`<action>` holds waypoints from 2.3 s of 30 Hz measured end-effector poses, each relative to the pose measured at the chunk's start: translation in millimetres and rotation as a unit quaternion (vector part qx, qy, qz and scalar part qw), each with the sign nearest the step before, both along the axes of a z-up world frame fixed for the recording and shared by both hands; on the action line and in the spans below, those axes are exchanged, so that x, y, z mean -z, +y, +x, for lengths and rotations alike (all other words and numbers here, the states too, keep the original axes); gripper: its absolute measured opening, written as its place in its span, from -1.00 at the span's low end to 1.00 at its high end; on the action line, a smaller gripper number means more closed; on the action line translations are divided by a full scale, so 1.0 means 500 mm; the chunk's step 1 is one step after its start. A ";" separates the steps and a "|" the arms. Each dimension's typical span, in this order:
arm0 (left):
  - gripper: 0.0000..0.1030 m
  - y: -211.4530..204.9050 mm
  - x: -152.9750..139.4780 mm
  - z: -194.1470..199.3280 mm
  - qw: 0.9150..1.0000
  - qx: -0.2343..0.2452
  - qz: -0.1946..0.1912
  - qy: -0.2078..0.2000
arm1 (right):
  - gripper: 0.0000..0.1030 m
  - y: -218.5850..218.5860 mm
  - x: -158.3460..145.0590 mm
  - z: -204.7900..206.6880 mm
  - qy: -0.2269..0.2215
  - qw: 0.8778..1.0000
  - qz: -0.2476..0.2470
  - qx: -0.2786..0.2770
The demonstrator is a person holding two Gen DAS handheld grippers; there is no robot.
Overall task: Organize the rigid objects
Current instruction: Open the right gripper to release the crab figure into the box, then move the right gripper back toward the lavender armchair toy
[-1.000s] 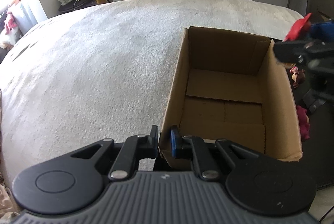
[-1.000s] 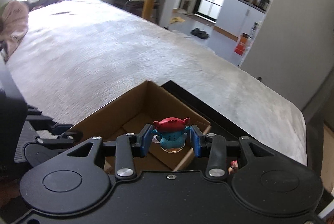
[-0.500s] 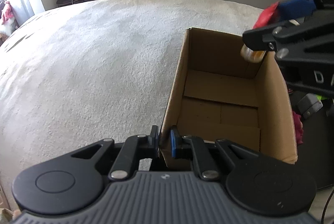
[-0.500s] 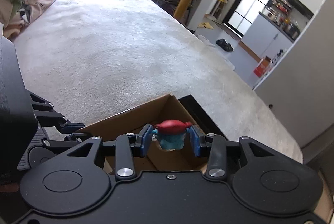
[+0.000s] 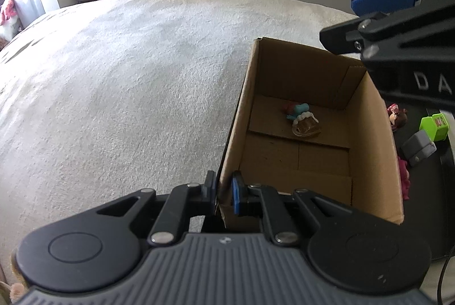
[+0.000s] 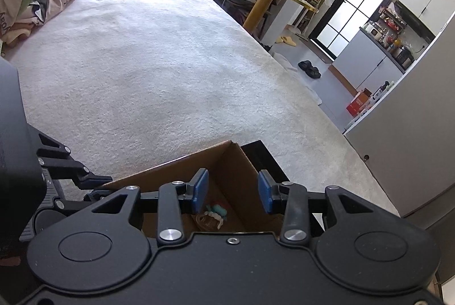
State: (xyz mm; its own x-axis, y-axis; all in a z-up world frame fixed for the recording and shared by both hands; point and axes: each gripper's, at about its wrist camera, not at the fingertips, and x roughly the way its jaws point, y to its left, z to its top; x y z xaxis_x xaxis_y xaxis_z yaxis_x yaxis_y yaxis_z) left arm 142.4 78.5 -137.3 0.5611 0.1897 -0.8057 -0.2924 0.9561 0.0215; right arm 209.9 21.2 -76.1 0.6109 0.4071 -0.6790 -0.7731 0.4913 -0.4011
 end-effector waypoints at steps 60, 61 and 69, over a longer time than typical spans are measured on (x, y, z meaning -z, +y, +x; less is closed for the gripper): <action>-0.76 -0.080 0.003 0.023 0.993 0.013 0.114 0.034 | 0.57 -0.374 0.159 -0.003 0.116 0.944 0.166 0.261; -0.76 -0.082 0.004 0.024 0.993 0.013 0.116 0.034 | 0.54 -0.378 0.162 0.002 0.118 0.942 0.169 0.265; -0.74 -0.092 0.008 0.030 0.990 0.012 0.136 0.044 | 0.46 -0.417 0.189 0.038 0.134 0.927 0.181 0.301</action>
